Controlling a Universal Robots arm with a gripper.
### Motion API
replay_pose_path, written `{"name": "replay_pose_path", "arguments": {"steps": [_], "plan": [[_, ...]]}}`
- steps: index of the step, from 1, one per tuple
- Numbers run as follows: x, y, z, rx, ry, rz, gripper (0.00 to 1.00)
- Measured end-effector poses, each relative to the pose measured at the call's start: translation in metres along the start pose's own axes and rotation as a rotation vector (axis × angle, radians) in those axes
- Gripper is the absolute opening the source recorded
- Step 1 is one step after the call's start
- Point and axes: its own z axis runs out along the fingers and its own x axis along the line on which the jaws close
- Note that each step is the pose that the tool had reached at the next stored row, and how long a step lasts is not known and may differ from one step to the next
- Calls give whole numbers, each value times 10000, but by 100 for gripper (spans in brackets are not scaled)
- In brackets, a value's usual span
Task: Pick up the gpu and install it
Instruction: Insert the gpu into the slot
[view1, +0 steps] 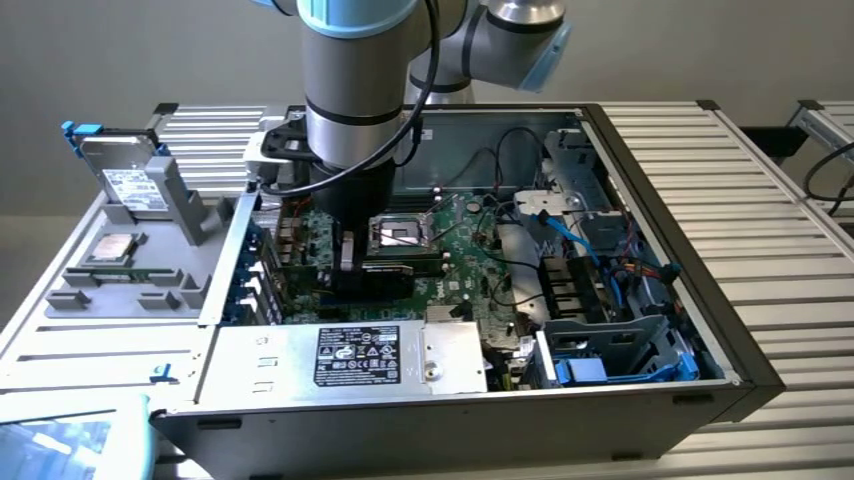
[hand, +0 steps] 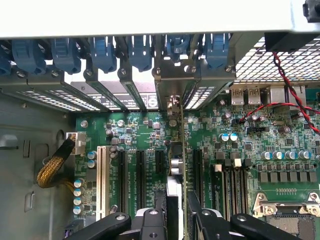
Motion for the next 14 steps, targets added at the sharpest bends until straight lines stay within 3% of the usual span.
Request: {"name": "replay_pose_path", "arguments": {"steps": [4, 5, 7, 8, 12, 14], "plan": [[-1, 2, 5, 3, -11, 6, 29], [-1, 1, 4, 4, -7, 5, 35], [0, 0, 1, 1, -1, 0, 35], [0, 0, 0, 0, 1, 1, 42], [0, 0, 0, 0, 2, 1, 42], [0, 6, -53, -10, 9, 2, 42]]}}
